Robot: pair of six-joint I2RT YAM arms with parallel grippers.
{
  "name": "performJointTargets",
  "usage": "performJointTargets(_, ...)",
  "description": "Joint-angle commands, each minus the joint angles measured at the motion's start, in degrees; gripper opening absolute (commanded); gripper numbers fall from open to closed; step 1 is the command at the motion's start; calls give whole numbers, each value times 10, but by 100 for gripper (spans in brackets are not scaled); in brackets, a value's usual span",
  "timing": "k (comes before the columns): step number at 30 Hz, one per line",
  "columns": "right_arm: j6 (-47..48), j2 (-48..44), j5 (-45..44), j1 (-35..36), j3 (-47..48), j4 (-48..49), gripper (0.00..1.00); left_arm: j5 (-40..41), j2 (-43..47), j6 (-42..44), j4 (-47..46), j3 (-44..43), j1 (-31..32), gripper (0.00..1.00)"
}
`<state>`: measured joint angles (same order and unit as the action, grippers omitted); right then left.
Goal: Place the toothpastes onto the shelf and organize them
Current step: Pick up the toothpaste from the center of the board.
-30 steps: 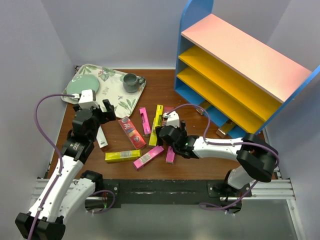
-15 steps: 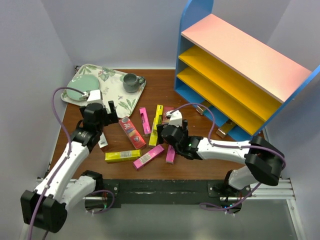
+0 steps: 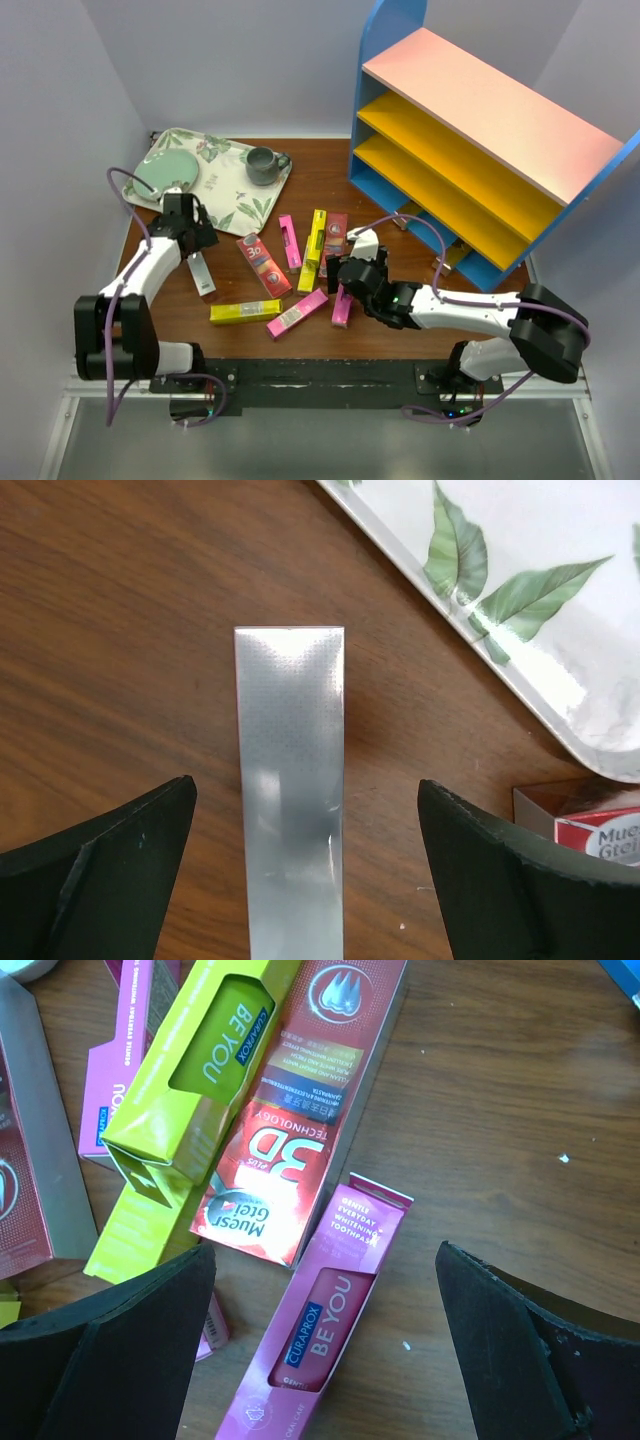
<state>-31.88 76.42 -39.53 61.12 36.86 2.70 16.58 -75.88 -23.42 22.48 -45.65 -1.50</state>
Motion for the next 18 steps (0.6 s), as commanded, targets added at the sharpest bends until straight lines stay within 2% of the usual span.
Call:
performJointTargets(1, 1, -7, -16, 2, -8, 44, 96, -9, -45, 0, 12, -39, -5, 97)
performJointTargets(4, 1, -9, -13, 2, -14, 52, 96, -15, -68, 2, 17, -44, -9, 91)
performJointTargets(7, 3, -14, -13, 1, -19, 56, 96, -25, -76, 4, 18, -43, -9, 80)
performJointTargets(8, 4, -15, -13, 2, -19, 57, 96, -28, -76, 5, 18, -43, -9, 71)
performJointTargets(12, 5, -18, -13, 2, -21, 57, 96, -41, -66, 7, 16, -40, -9, 45)
performJointTargets(13, 4, -20, -14, 2, -22, 57, 96, -47, -63, 7, 15, -38, -9, 36)
performJointTargets(16, 5, -27, -14, 2, -24, 56, 96, -58, -46, 8, 13, -34, -9, 24)
performJointTargets(18, 4, -31, -13, 2, -24, 55, 96, -66, -23, 14, 8, -30, -9, 22)
